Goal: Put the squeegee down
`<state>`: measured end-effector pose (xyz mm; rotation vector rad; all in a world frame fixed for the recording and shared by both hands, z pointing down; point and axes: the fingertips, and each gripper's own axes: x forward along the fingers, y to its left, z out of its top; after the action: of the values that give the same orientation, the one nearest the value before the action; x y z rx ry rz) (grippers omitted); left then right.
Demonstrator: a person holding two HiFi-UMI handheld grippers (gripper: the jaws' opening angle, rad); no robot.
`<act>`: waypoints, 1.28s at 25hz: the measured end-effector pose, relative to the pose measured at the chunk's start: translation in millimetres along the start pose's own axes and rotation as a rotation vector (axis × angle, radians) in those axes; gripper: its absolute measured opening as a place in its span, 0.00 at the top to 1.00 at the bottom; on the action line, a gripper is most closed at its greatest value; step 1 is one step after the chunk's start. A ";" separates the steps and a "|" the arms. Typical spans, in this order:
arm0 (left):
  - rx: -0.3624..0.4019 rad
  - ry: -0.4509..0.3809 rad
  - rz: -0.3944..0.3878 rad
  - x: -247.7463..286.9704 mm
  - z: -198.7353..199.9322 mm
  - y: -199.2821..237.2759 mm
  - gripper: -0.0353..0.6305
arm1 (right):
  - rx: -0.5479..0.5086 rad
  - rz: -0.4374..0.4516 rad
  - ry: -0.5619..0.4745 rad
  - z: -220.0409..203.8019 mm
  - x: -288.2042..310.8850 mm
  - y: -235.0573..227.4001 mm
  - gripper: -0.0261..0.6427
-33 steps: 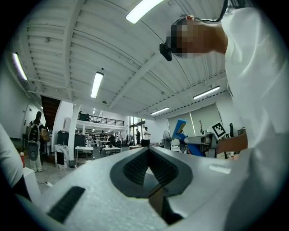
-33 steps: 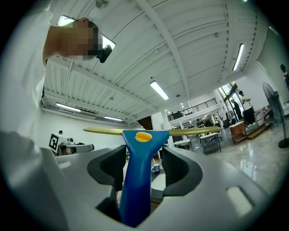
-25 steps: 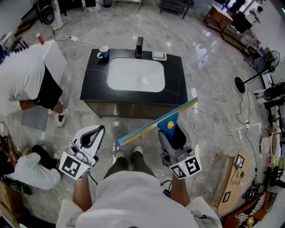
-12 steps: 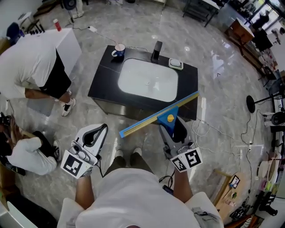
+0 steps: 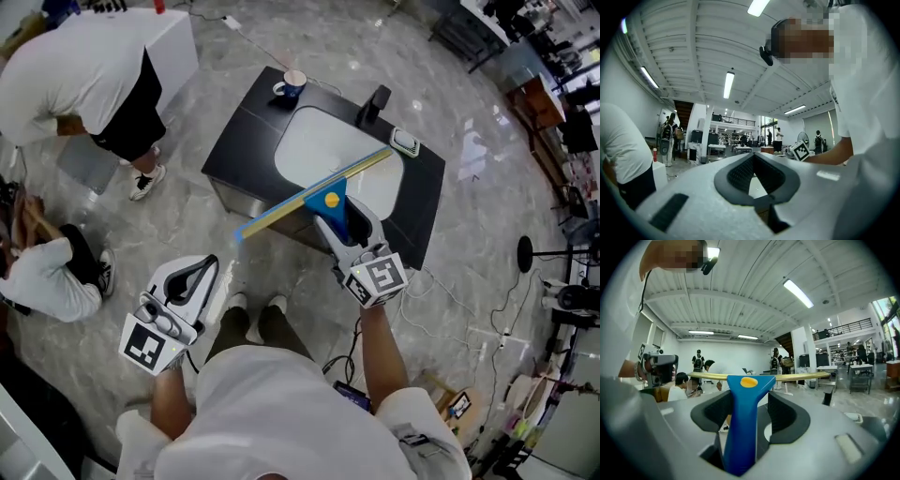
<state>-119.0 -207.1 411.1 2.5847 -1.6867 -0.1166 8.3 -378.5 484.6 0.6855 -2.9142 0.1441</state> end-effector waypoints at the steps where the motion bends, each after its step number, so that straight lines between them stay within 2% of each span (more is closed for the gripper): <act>1: -0.010 0.003 0.018 -5.1 -5.0 6.0 0.95 | -0.003 0.012 0.023 -8.7 14.5 -1.1 0.57; 9: -0.089 0.053 0.115 -21.4 -49.3 49.3 0.95 | -0.004 0.091 0.180 -85.3 116.3 -10.3 0.57; 16: -0.137 0.069 0.191 -17.2 -90.4 85.7 0.95 | 0.041 0.090 0.260 -147.6 180.8 -31.1 0.58; 25: -0.227 0.163 0.205 -22.6 -153.4 97.7 0.95 | 0.065 0.080 0.360 -206.3 262.6 -51.0 0.58; 30: -0.242 0.179 0.220 -29.0 -164.0 101.8 0.95 | 0.032 0.067 0.485 -224.9 290.9 -51.0 0.60; 32: -0.240 0.176 0.223 -30.8 -163.1 104.1 0.95 | 0.001 0.051 0.508 -227.5 295.0 -50.3 0.66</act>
<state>-211.2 -220.3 583.5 2.1553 -1.7605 -0.0741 -203.4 -523.2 759.5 0.4857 -2.4433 0.2797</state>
